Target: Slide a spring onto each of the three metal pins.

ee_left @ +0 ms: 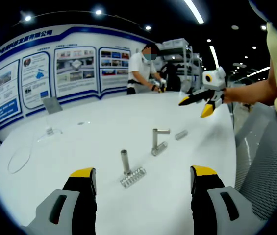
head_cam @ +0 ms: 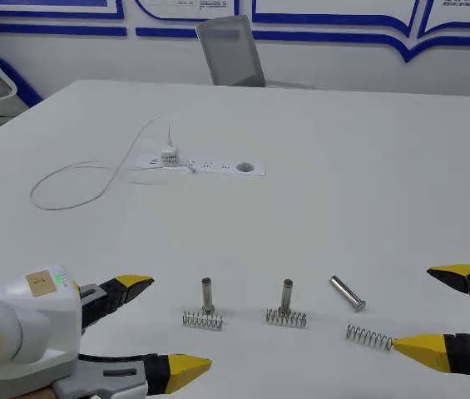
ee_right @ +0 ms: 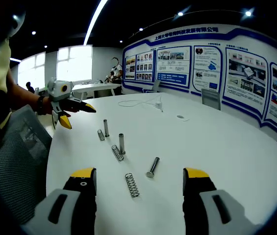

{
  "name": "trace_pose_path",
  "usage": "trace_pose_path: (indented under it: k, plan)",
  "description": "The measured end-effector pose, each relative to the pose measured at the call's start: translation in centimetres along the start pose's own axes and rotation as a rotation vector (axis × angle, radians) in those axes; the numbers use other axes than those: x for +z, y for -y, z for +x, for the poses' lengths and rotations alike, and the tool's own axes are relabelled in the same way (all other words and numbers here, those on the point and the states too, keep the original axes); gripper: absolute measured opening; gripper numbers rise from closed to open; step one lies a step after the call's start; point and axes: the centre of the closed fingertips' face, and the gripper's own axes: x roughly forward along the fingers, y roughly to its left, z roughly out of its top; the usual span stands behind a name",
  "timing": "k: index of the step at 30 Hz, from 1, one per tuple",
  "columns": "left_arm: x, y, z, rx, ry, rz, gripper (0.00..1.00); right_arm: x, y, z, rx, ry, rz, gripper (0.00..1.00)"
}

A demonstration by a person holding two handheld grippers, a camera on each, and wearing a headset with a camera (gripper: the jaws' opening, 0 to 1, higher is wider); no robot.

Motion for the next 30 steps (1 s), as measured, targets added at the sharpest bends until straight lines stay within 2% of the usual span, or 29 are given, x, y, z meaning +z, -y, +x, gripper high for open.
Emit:
trace_pose_path:
  k: [21, 30]
  plan:
    - [0.0, 0.0, 0.3, -0.003, -0.001, -0.003, 0.8, 0.9, 0.9, 1.1, -0.003, -0.015, 0.018, 0.67]
    - [0.0, 0.1, 0.4, -0.011, -0.002, -0.001, 0.8, 1.7, 1.4, 2.6, -0.009, -0.055, -0.003, 0.6]
